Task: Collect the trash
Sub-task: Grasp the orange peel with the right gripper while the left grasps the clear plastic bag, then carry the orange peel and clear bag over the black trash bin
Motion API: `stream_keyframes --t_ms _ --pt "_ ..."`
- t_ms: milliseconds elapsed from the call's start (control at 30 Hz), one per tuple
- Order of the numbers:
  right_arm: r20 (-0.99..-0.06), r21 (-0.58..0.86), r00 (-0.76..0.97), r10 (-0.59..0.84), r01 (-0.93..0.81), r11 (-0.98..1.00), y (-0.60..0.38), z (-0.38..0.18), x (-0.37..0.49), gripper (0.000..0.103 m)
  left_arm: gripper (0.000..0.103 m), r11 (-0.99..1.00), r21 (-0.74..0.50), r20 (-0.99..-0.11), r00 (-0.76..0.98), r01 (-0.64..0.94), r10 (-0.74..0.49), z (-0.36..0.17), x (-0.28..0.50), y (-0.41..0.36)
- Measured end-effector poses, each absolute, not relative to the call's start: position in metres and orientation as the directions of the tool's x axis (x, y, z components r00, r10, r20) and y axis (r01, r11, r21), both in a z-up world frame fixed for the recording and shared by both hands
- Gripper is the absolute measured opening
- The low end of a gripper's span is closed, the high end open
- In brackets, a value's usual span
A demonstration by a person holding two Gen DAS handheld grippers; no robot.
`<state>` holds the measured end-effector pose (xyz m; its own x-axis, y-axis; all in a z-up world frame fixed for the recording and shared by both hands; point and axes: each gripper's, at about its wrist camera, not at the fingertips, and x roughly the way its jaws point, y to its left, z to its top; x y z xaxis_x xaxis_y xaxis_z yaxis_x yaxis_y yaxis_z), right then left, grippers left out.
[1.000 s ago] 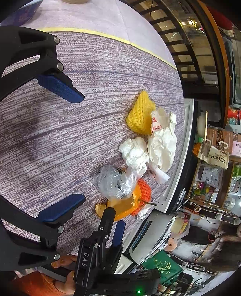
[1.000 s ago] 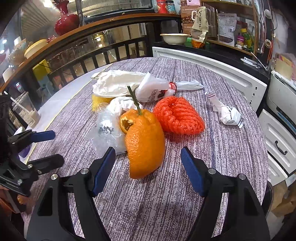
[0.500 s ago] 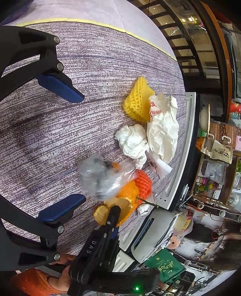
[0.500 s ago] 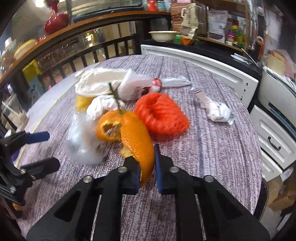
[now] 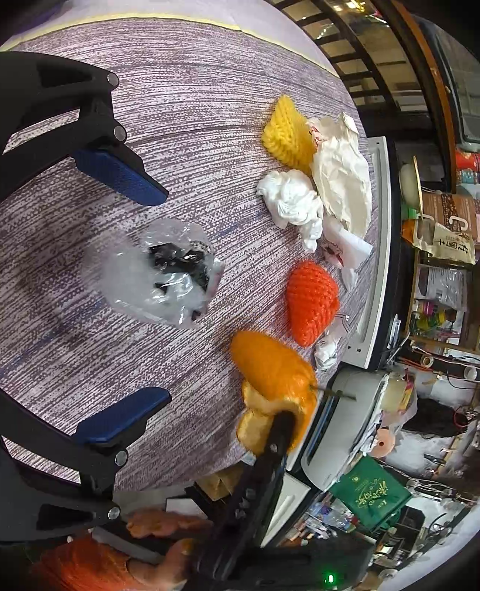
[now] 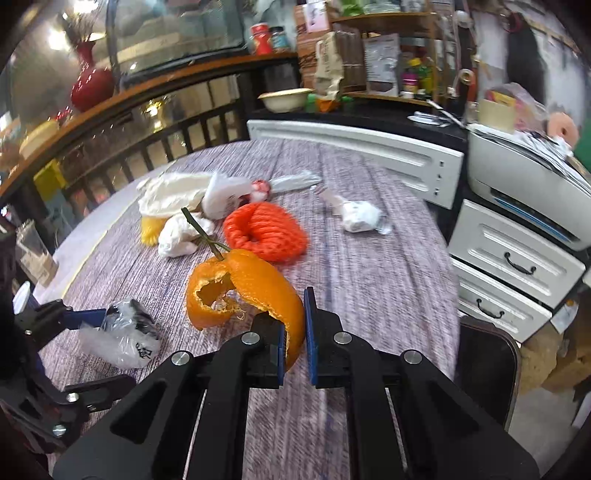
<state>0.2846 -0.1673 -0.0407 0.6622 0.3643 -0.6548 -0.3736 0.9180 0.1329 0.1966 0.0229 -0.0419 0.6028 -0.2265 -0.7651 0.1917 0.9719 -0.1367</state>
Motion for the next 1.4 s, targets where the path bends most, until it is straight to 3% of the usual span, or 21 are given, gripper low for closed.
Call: stream_keyframes --t_ms 200,300,367,433,567,833,1067,1400 --pt "-0.625 0.172 0.695 0.355 -0.321 0.931 -0.205 -0.031 0.267 0.01 0.089 0.972 -0.164 -0.755 0.612 0.169 -0.234 -0.043 0.206 0.022" --pt "-0.613 0.166 0.718 0.33 -0.291 0.942 -0.222 -0.028 0.258 0.01 0.078 0.974 -0.158 -0.755 0.615 0.165 -0.227 -0.043 0.209 0.021" --pt "-0.605 0.156 0.737 0.302 -0.263 0.952 -0.235 -0.027 0.251 0.01 0.061 0.974 -0.165 -0.755 0.615 0.154 -0.225 -0.044 0.211 0.022" --pt "-0.6 0.153 0.749 0.283 -0.24 0.959 -0.246 -0.028 0.245 0.01 0.05 0.973 -0.182 -0.755 0.613 0.141 -0.23 -0.047 0.213 0.023" --pt "-0.588 0.158 0.774 0.236 -0.176 0.972 -0.274 -0.03 0.232 0.01 0.044 0.969 -0.194 -0.742 0.624 0.153 -0.247 -0.044 0.209 0.018" --pt "-0.6 0.152 0.791 0.122 -0.037 0.988 -0.332 -0.039 0.217 0.01 0.042 0.935 -0.233 -0.688 0.635 0.266 -0.352 -0.02 0.198 -0.019" --pt "-0.689 0.144 0.721 0.065 0.048 0.988 -0.373 -0.075 0.226 0.01 0.042 0.877 -0.281 -0.642 0.603 0.39 -0.474 -0.003 0.195 -0.076" --pt "-0.841 0.127 0.537 0.073 0.064 0.99 -0.385 -0.16 0.261 0.01 0.042 0.815 -0.3 -0.648 0.521 0.496 -0.556 -0.01 0.19 -0.147"
